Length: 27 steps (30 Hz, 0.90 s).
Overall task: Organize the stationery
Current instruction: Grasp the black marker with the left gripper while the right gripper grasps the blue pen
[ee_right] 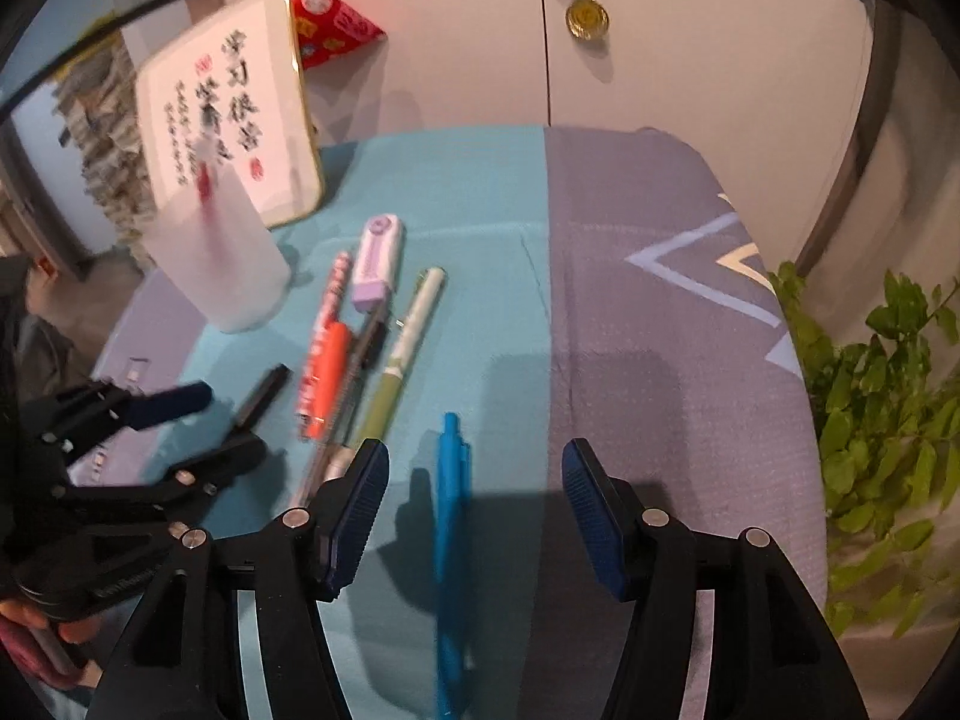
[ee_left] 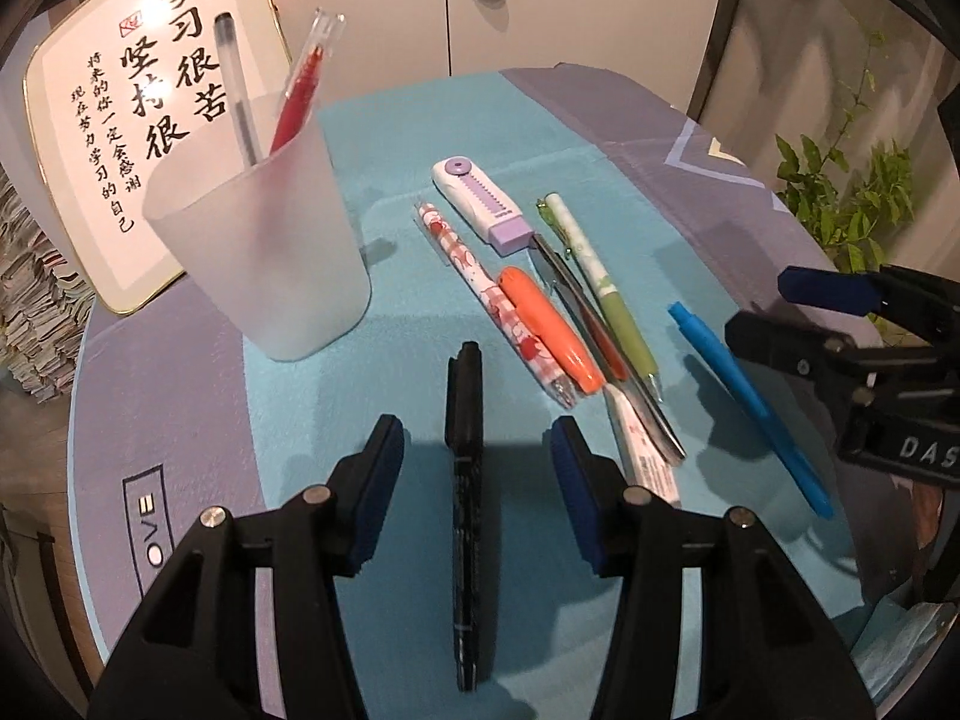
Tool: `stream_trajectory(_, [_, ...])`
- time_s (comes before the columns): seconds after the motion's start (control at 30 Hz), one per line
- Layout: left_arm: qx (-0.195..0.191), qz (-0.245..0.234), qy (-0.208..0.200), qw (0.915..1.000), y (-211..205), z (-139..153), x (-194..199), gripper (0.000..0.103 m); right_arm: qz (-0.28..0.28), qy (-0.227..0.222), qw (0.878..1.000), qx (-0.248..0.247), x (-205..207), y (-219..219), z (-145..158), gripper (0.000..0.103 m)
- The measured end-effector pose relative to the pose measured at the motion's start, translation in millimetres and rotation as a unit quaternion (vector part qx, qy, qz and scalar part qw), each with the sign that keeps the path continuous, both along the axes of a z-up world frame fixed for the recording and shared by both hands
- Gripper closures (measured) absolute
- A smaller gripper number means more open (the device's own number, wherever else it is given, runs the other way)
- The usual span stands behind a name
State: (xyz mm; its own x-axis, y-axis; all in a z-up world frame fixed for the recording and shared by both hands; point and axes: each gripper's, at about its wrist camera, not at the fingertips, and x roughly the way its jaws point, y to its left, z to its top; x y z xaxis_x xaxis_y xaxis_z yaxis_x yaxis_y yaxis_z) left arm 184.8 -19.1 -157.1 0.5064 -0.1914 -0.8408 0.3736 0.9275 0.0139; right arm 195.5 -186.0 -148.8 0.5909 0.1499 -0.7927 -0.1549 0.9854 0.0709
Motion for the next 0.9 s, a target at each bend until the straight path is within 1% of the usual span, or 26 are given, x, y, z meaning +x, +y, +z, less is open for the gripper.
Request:
stream_trajectory(0.1, [0.000, 0.000, 0.002, 1.0000, -0.3, -0.6, 4.7, 0.054, -0.001, 0.008, 1.000, -0.005, 2.7, 0.3, -3.8, 0.042])
stream_trajectory(0.2, [-0.004, 0.000, 0.002, 1.0000, 3.2, 0.1, 4.0, 0.054, 0.009, 0.029, 0.999, -0.017, 6.9, 2.8, -4.3, 0.042])
stream_trajectory(0.27, [-0.004, -0.003, 0.002, 1.0000, 3.0, 0.3, 3.0, 0.054, 0.003, 0.023, 0.999, -0.024, 6.2, 2.8, -2.4, 0.042])
stream_trajectory(0.33, [-0.003, -0.006, 0.003, 1.0000, 3.5, -0.4, 3.1, 0.054, 0.004, 0.027, 0.999, -0.022, 6.1, 1.8, -1.2, 0.042])
stream_trajectory(0.43, [0.000, -0.009, 0.006, 0.9999, 0.7, -2.1, 5.1, 0.054, -0.004, 0.059, 0.998, -0.021, 10.3, 0.7, -6.9, 0.042])
stream_trajectory(0.53, [0.005, -0.011, 0.008, 0.9999, -2.7, -4.0, 8.3, 0.054, -0.006, 0.055, 0.998, -0.019, 10.9, 0.7, -9.6, 0.042])
stream_trajectory(0.63, [0.006, -0.010, 0.013, 0.9998, -4.2, -6.4, 12.6, 0.056, 0.005, 0.047, 0.999, -0.015, 10.0, 4.1, -8.0, 0.044])
stream_trajectory(0.7, [0.003, -0.007, 0.014, 0.9999, -4.2, -7.0, 15.6, 0.055, 0.014, 0.045, 0.998, -0.028, 9.4, 11.4, -8.0, 0.050])
stream_trajectory(0.73, [0.001, -0.008, 0.015, 0.9999, -3.8, -7.1, 16.5, 0.058, 0.017, 0.046, 0.998, -0.034, 9.6, 14.8, -8.5, 0.051])
stream_trajectory(0.8, [0.000, -0.009, 0.013, 0.9999, -3.7, -6.5, 16.7, 0.065, 0.023, 0.054, 0.997, -0.042, 12.4, 20.9, -11.2, 0.061])
stream_trajectory(0.87, [-0.002, -0.011, 0.012, 0.9999, -3.4, -5.7, 16.7, 0.076, 0.029, 0.067, 0.996, -0.043, 15.1, 25.1, -15.6, 0.063])
stream_trajectory(0.9, [-0.002, -0.011, 0.012, 0.9999, -4.0, -5.7, 17.0, 0.080, 0.030, 0.072, 0.996, -0.046, 15.9, 26.8, -18.2, 0.067])
